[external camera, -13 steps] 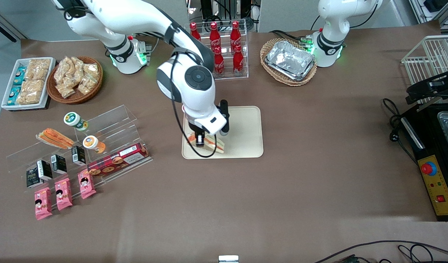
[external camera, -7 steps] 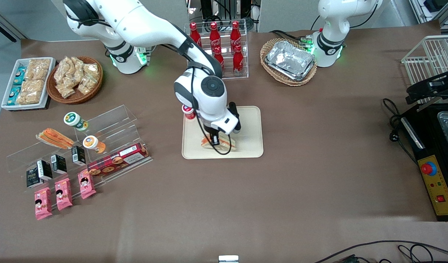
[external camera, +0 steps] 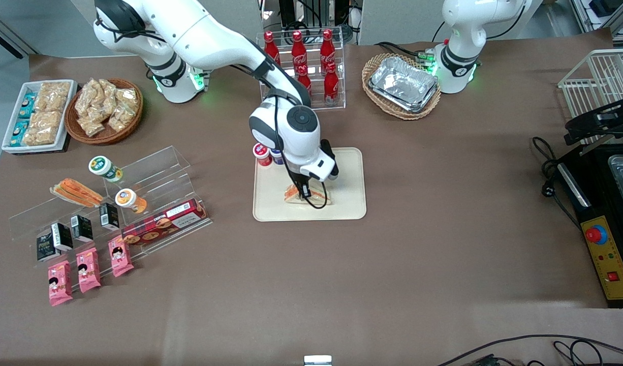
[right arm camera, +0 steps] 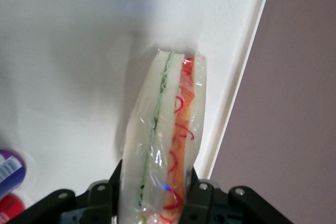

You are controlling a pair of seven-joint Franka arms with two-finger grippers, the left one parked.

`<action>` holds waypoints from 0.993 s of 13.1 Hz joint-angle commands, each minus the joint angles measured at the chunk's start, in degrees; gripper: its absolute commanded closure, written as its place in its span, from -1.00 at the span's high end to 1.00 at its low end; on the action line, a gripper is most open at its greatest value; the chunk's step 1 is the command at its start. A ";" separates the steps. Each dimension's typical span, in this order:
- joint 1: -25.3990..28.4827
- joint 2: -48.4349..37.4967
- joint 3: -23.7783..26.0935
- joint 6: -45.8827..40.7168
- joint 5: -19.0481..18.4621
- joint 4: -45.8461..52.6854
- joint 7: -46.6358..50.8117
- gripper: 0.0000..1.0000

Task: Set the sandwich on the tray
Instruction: 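Open the right gripper to release the sandwich onto the tray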

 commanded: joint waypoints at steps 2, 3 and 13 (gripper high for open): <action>-0.63 1.79 -0.14 3.23 -1.59 0.01 -0.06 0.02; -0.63 1.88 -0.14 3.41 -1.59 0.10 0.11 0.43; -7.20 -7.16 -0.23 -3.62 12.01 0.89 5.63 1.00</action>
